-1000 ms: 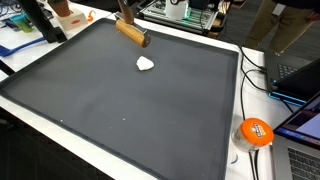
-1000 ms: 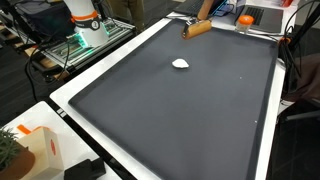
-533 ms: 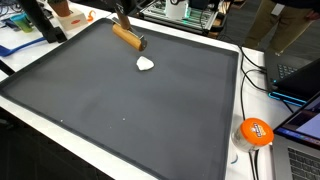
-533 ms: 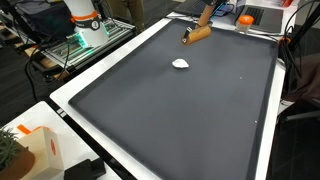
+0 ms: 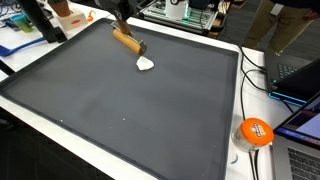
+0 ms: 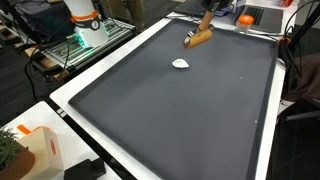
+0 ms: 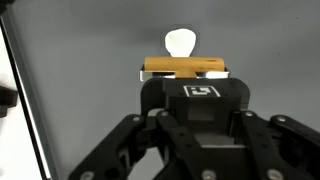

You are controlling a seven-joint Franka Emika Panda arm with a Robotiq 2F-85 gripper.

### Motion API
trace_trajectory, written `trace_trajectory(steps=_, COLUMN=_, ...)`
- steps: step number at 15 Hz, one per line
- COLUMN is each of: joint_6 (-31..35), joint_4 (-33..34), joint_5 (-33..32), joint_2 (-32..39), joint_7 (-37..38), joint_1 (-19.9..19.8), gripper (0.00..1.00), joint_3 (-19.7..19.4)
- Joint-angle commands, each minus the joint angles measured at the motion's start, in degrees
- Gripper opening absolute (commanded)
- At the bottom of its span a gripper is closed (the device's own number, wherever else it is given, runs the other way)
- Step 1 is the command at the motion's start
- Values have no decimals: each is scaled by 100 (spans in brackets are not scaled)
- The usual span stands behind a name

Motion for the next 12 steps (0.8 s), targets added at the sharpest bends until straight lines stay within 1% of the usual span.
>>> trace_trajectory(steps=1, joint_6=-144, joint_4=424, joint_5=114, joint_2=188, joint_7=-28, joint_1=-45, gripper=22, joint_3=28)
trace_trajectory(steps=7, joint_6=-292, joint_4=826, joint_5=63, joint_2=336, joint_7=8, joint_1=2, gripper=22, joint_3=15)
trace_trajectory(steps=12, joint_6=-852, joint_4=1293, joint_5=-18, joint_2=670, joint_7=-32, joint_1=61, gripper=22, joint_3=-4)
